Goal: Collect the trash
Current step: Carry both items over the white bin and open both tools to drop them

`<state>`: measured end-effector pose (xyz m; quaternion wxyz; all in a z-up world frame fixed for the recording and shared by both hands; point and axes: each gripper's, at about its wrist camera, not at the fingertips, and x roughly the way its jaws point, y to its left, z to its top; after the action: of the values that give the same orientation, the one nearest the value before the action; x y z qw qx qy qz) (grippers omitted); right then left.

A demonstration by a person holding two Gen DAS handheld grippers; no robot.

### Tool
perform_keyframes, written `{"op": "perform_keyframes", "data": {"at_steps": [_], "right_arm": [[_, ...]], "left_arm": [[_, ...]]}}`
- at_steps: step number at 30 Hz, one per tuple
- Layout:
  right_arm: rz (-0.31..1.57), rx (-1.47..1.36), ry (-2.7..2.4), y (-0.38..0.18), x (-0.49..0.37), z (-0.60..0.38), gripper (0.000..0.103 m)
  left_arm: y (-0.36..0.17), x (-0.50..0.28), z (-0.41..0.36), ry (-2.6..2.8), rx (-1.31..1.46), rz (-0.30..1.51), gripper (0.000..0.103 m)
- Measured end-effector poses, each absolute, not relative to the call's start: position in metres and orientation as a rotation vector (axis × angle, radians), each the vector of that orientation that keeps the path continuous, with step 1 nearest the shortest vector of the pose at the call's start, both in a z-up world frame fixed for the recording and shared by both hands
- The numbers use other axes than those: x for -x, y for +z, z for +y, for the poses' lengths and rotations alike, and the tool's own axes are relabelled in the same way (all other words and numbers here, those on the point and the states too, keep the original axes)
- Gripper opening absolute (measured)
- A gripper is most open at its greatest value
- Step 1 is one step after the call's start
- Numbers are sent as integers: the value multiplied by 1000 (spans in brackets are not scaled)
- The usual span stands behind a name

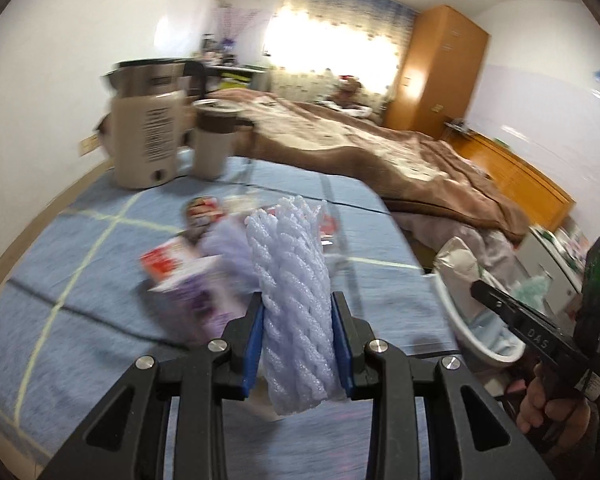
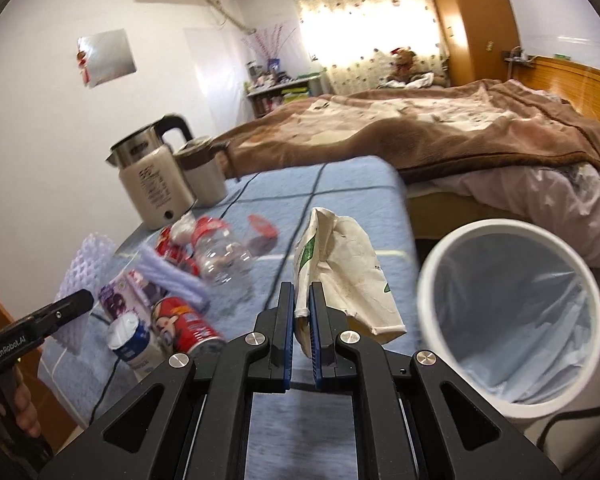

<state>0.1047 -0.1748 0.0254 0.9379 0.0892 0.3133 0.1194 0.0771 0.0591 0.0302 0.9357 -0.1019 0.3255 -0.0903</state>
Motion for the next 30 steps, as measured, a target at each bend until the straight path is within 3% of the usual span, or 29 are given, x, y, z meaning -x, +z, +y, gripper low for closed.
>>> {"op": "perform_keyframes", "data": {"at_steps": [17, 30], "right_arm": [[661, -229, -10, 24, -100, -296, 7], [786, -220, -57, -15, -114, -340, 8]], "left_arm": [[32, -130, -105, -543, 126, 734, 33], [1, -147, -182, -641, 53, 874, 34]]}}
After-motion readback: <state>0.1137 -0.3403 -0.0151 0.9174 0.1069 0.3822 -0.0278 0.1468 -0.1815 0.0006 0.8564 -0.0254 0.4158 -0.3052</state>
